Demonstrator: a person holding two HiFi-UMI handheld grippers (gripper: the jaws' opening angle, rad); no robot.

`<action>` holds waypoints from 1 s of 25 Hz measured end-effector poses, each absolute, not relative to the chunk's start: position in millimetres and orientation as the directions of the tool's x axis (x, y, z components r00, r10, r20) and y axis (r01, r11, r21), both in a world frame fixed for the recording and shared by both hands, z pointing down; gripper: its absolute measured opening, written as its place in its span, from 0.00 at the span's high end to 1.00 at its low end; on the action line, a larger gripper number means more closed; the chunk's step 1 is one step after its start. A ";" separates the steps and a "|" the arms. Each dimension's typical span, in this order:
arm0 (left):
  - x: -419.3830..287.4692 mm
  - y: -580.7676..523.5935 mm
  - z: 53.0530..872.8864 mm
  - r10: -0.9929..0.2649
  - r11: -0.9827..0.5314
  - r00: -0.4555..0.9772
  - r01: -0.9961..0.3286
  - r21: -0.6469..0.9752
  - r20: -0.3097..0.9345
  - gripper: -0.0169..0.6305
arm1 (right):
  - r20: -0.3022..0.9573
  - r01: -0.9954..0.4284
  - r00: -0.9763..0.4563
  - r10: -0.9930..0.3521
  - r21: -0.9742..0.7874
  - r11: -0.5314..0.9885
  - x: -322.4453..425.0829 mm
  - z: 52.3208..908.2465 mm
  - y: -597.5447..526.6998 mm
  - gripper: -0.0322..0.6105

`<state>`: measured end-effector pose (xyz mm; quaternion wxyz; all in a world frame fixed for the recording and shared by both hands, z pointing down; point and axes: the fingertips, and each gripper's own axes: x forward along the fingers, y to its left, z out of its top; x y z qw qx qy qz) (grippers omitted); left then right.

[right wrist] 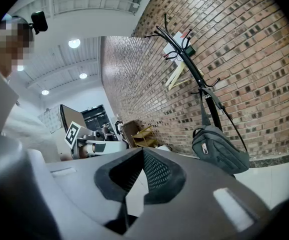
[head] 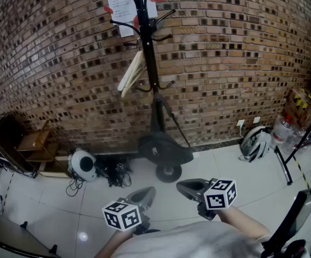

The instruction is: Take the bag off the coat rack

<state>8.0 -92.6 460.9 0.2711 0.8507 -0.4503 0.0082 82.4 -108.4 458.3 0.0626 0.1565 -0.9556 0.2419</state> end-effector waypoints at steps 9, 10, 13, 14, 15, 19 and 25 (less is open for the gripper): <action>-42.3 -168.2 474.8 -0.766 -0.443 0.597 -0.758 0.479 0.236 0.97 | 0.209 -0.352 -0.934 -0.290 -0.395 0.848 39.0 458.8 -191.0 0.95; -50.8 -183.4 475.8 -0.765 -0.445 0.601 -0.753 0.485 0.231 0.97 | 0.214 -0.362 -0.930 -0.299 -0.385 0.849 31.1 458.8 -204.9 0.95; -74.2 -231.5 482.2 -0.749 -0.455 0.622 -0.733 0.505 0.229 0.97 | 0.226 -0.390 -0.919 -0.324 -0.381 0.839 6.5 460.5 -247.6 0.95; -81.2 -248.2 484.7 -0.740 -0.459 0.631 -0.726 0.512 0.232 0.97 | 0.231 -0.404 -0.913 -0.337 -0.380 0.832 -0.6 462.1 -263.3 0.95; -88.2 -265.1 486.0 -0.730 -0.464 0.641 -0.720 0.517 0.236 0.97 | 0.234 -0.418 -0.907 -0.351 -0.383 0.824 -7.1 463.4 -279.9 0.95; -116.5 -328.3 479.8 -0.701 -0.485 0.668 -0.704 0.518 0.251 0.97 | 0.239 -0.460 -0.887 -0.394 -0.402 0.791 -32.9 462.4 -340.5 0.95; -138.1 -392.8 483.5 -0.672 -0.509 0.695 -0.685 0.521 0.257 0.97 | 0.290 -0.527 -0.845 -0.448 -0.320 0.787 -62.7 473.5 -398.3 0.95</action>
